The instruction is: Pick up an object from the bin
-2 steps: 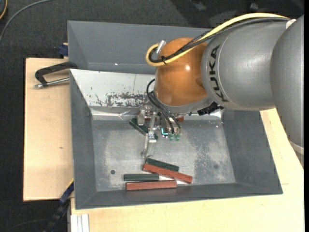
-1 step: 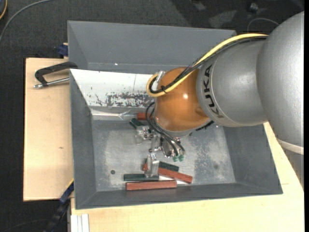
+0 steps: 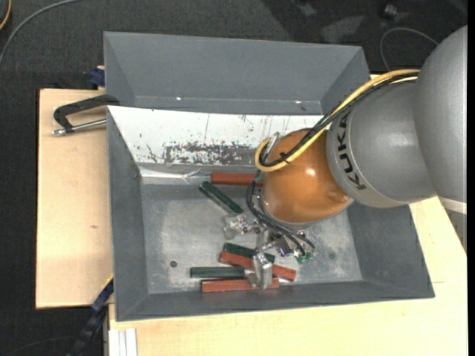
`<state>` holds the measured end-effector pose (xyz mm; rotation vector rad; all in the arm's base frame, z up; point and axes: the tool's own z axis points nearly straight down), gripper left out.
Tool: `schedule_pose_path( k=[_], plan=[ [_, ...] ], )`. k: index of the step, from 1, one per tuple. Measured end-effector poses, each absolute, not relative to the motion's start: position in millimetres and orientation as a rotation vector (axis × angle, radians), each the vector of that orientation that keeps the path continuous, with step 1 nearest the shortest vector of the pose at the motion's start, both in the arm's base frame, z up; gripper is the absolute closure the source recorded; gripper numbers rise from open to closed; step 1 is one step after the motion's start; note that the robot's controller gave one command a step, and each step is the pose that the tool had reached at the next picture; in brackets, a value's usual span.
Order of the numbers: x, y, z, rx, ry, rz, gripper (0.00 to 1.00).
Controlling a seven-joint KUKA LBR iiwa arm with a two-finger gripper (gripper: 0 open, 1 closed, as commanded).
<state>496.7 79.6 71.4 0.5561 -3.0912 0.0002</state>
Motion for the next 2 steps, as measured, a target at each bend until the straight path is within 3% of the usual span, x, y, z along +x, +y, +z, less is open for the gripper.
schedule_pose_path(
  k=[1,2],
  plan=[
    [498.6,80,74,0.556,-3.097,0.000,1.00],
    [520.1,95,224,0.625,-3.094,-0.001,1.00]
  ],
)
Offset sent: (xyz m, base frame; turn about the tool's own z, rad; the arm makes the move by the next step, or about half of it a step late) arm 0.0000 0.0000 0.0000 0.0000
